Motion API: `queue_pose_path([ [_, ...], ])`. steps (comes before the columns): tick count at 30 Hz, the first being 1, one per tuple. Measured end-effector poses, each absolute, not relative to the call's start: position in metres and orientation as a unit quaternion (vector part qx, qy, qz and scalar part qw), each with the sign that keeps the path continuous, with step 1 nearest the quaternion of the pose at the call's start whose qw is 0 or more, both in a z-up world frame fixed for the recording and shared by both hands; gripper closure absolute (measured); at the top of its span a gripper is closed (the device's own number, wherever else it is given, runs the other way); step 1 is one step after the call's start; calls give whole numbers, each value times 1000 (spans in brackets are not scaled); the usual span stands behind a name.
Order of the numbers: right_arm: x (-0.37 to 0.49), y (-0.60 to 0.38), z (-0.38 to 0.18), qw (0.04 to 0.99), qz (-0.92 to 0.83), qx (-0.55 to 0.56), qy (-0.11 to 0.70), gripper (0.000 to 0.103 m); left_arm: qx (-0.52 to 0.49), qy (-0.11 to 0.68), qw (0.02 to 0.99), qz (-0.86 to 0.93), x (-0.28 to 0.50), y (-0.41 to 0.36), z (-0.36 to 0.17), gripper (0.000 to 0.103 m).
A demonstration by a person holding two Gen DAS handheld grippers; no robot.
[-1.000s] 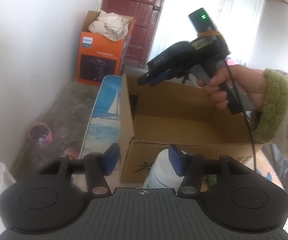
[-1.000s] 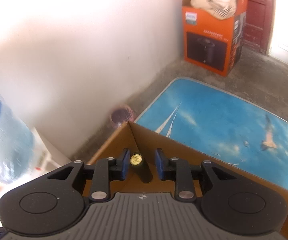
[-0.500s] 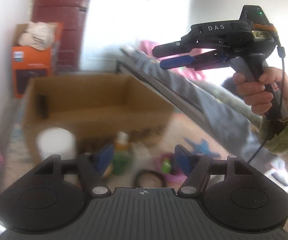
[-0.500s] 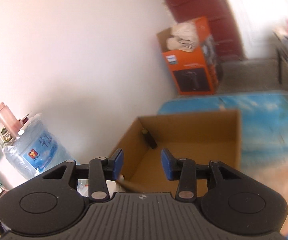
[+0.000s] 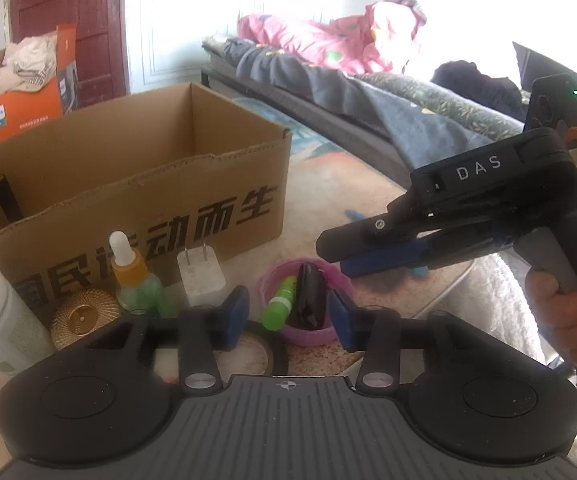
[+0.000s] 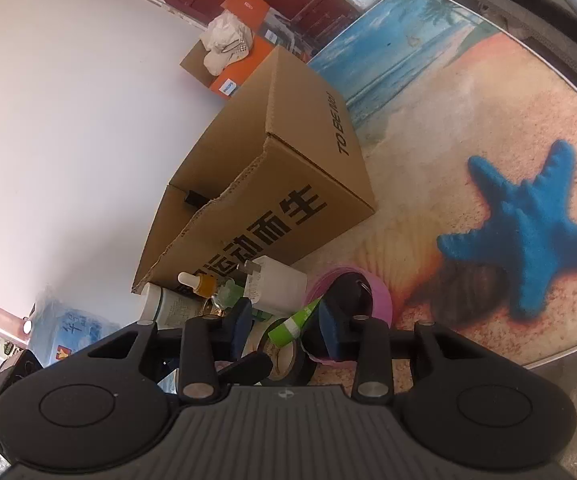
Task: Organize rigid objects
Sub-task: 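Grasp the green glue stick in the pink tape roll with right tool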
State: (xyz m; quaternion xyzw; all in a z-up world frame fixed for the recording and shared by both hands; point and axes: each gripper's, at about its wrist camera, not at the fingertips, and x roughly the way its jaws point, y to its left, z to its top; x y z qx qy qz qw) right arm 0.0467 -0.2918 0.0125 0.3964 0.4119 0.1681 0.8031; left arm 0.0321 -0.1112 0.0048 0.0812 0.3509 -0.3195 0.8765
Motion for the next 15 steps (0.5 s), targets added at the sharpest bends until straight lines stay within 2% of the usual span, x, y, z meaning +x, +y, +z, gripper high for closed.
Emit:
queue_pose_path([
  [3,50,-288,5,798,174,395,420,66,75,373,872,-309,38,-113,1,79],
  [5,55,-285,3,798,178,389,425,67,63,388,868,-304,43,-112,-2,84],
  [10,60,-283,3,809,174,361,430,69,29,399,854,-333,41,-109,0,85],
  [15,63,-283,1,821,159,328,440,70,40,408,845,-343,40,-115,-4,85],
])
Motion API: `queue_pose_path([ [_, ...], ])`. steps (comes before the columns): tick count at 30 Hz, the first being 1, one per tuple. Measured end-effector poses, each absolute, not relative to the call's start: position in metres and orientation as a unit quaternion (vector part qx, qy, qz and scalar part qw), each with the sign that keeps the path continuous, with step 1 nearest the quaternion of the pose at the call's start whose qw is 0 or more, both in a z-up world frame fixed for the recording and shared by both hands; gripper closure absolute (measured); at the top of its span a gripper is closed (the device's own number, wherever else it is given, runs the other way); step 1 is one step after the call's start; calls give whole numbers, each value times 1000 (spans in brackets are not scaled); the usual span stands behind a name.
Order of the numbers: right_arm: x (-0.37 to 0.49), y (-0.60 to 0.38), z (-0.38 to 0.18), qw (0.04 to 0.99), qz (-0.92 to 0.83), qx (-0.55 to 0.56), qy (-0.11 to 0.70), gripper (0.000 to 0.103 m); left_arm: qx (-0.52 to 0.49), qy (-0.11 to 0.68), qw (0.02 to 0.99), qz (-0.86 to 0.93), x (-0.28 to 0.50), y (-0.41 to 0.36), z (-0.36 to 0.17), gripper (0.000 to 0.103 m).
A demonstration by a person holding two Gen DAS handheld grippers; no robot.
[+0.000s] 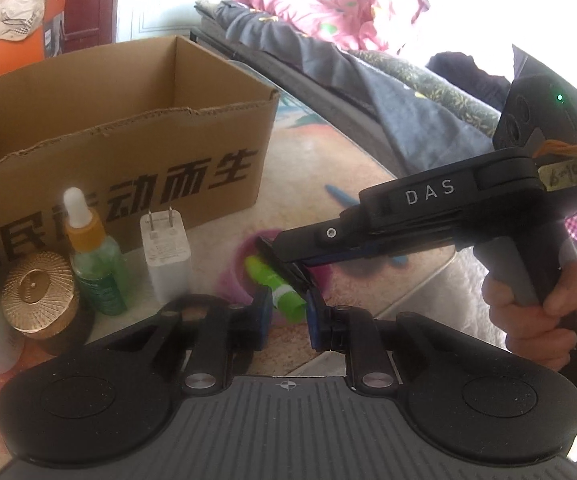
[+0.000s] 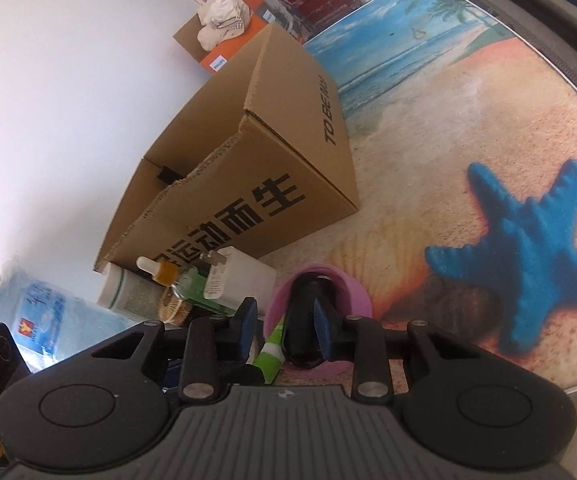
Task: Organize rigid objects
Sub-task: 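Grasp the green glue stick in the pink tape roll with right tool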
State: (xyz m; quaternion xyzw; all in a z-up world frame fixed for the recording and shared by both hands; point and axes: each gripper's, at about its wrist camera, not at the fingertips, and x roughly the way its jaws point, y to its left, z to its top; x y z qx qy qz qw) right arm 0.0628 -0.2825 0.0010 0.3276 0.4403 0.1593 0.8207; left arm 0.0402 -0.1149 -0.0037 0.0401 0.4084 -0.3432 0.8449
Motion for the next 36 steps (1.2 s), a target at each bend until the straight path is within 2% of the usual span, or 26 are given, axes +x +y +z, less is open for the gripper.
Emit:
queue_pose_path([
  [10,73,-273,0,830,157,268,462,70,59,432,836,-334,52,-125,-8,85],
  [20,83,-274,-4,829,165,263,465,71,47,437,838,-323,60,-131,-12,84],
  [27,81,-287,-8,814,160,301,470,80,22,442,837,-321,61,-125,-9,88],
  [36,88,-268,9,835,156,197,489,82,38,444,836,-321,62,-129,-5,88],
])
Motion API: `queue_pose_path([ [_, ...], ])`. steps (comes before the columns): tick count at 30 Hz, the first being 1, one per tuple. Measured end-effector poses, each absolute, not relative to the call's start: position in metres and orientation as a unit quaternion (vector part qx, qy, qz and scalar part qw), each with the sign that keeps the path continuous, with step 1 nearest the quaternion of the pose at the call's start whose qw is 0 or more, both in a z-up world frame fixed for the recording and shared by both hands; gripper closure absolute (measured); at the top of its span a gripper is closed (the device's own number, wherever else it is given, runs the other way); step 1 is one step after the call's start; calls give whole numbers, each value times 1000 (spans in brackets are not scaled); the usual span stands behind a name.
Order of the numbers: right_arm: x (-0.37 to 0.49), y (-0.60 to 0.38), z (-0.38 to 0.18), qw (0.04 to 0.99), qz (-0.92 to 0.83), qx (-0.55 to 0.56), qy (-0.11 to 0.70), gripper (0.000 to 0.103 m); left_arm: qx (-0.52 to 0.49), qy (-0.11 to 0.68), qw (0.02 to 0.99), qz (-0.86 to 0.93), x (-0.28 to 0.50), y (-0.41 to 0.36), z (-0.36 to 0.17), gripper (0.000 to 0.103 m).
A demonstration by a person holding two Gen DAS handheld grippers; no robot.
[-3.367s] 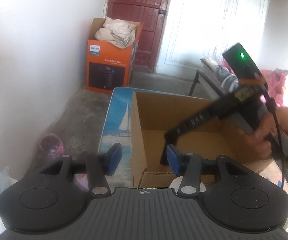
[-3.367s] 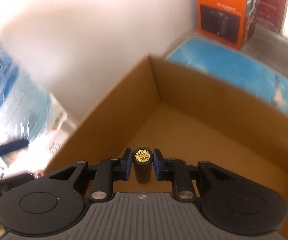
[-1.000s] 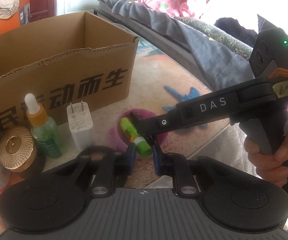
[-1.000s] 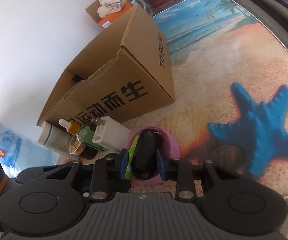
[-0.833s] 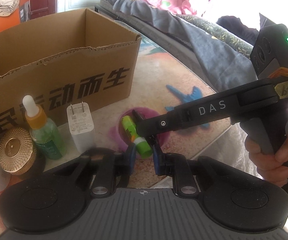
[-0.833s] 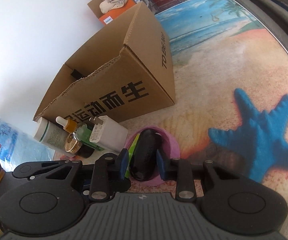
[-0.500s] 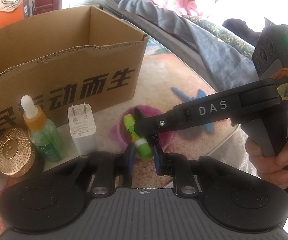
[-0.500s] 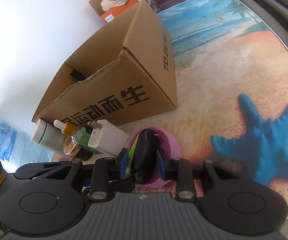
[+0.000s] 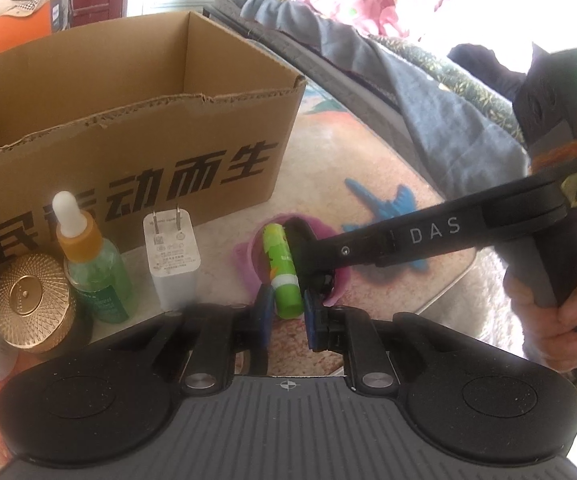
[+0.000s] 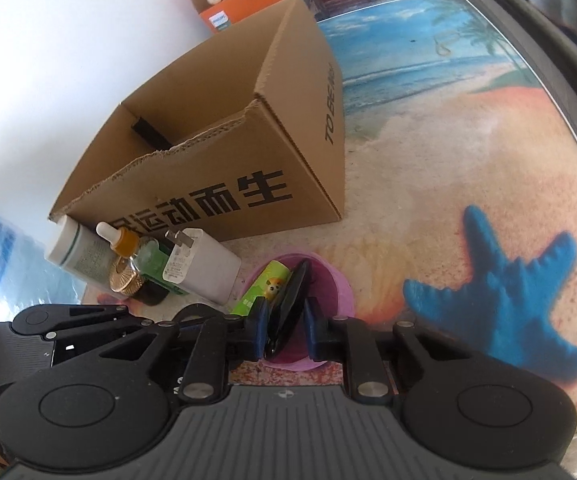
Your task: Organize rigid objects
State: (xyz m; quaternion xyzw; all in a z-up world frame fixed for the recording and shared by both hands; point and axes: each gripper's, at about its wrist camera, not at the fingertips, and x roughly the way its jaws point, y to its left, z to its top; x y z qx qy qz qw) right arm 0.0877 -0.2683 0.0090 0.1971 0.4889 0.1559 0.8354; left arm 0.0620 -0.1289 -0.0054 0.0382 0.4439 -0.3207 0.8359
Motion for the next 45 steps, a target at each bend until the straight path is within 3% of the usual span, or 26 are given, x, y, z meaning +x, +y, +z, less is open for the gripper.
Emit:
queue_pose_path([
  [7,93,-260,12,841,153,165,491,82,25,447,836,-317,68,-128,-7,88],
  [16,83,-272,18,841,152,219,470,87,-12,421,846,-327,64,-118,5,89],
  [34,85,-277,21,846,154,243,449,86,-37,380,869,-314,72,-111,25,90],
  [39,75,-271,37,873,164,197,414,85,-35,369,874,-315,72,-111,34,90],
  [45,55,-243,58,911,194,49,361,80,-39,368,873,-318,74,-107,46,90],
])
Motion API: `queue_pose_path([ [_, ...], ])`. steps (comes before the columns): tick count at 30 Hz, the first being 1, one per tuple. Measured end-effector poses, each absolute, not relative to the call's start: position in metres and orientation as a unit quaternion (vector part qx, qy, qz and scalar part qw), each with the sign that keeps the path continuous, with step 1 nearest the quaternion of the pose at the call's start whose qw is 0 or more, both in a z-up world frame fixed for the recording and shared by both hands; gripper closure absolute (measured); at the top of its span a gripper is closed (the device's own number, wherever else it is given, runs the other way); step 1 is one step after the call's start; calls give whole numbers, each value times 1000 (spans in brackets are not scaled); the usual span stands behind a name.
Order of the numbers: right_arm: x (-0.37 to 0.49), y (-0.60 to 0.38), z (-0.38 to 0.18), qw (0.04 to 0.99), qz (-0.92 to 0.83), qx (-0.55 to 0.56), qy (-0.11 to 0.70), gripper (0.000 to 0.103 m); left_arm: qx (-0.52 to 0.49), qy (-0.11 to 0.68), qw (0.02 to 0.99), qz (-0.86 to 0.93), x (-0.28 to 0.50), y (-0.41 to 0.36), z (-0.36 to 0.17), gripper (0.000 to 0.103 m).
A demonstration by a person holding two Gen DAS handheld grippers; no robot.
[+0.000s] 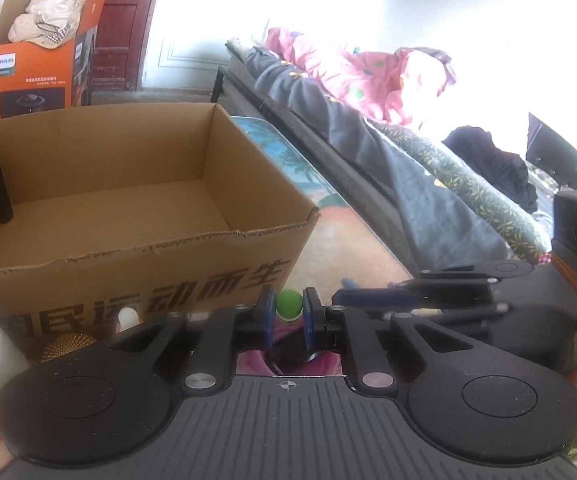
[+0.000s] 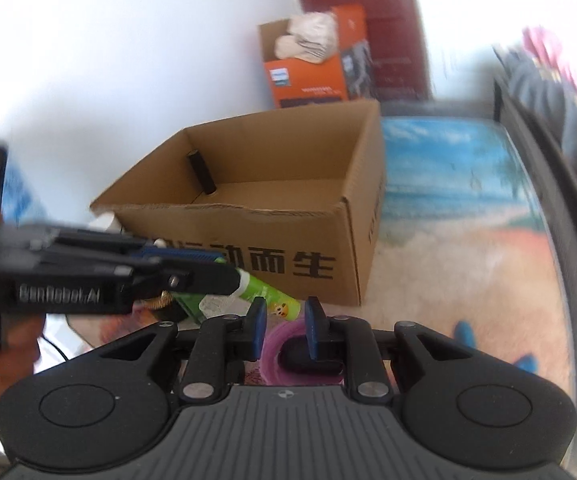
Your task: Organize rigid objects
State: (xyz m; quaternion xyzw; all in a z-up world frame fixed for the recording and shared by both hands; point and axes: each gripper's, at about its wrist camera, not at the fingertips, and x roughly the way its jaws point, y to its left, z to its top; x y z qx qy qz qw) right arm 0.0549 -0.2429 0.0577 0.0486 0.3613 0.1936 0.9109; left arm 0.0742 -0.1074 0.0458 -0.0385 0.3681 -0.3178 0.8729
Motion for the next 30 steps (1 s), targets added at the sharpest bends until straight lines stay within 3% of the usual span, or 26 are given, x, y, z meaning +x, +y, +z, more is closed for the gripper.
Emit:
queue_pose_path([
  [8,42,-196,82,926,229,-94,284,80,-41,361,871,-330,72,-91,76,90],
  [20,98,-124,132,917,305,-162,201,86,-73,339,894,-284,118,-29,130,90],
  [24,143,-101,134,902,338,-137,233,87,-99,364,890,-256,152,-6,124,90],
  [30,224,-77,110,857,380,-55,344,87,-121,419,876,-208,204,19,90,90],
])
